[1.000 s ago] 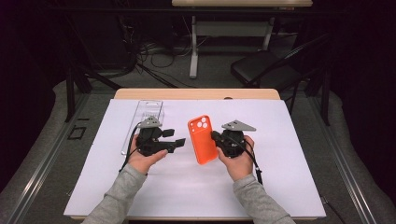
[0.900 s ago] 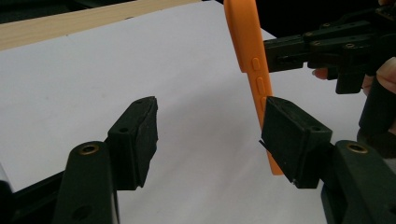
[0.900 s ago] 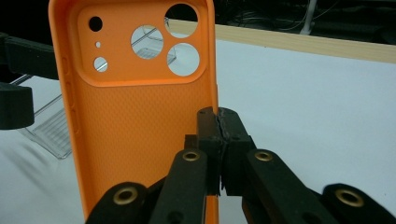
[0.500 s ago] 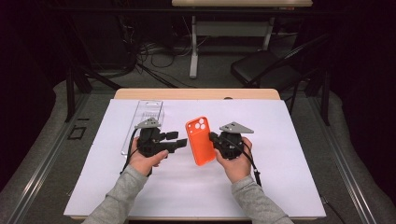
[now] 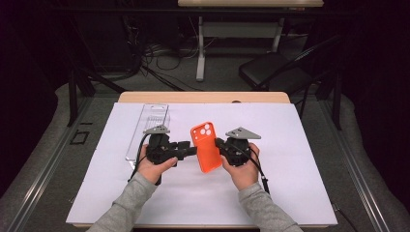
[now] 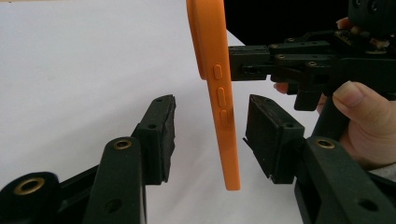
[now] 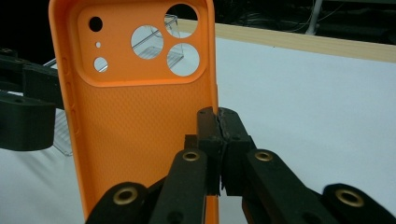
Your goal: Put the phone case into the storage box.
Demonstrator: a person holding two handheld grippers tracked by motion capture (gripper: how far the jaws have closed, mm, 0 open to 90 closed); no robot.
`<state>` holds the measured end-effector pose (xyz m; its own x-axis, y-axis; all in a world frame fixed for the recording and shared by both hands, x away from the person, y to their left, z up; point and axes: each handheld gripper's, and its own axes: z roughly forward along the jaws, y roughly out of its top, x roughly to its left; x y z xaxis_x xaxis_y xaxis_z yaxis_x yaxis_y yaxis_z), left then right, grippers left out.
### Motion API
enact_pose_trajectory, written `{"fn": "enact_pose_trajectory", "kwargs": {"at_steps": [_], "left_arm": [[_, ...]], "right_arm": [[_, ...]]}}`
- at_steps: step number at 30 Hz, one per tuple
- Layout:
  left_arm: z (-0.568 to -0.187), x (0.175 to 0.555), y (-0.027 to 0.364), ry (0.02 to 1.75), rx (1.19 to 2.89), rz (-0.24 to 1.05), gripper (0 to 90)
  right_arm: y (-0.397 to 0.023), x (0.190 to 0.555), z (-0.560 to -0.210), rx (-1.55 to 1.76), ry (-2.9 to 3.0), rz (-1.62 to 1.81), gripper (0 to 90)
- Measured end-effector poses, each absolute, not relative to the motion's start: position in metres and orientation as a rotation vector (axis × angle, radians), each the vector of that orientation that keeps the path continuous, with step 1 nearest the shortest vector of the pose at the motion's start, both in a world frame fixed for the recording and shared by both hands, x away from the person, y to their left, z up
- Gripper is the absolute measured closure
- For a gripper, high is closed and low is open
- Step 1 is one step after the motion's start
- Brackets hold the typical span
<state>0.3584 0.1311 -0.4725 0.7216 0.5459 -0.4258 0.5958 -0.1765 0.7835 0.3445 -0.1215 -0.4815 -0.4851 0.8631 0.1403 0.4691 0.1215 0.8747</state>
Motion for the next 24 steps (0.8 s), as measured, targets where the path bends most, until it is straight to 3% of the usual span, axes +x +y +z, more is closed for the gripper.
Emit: {"fn": "enact_pose_trajectory", "kwargs": {"at_steps": [24], "left_arm": [[-0.482, 0.3595, 0.1266, 0.921, 1.81, -0.127, 63.0]], "right_arm": [[-0.1156, 0.3412, -0.4833, 1.273, 2.025, 1.321, 88.8]]}}
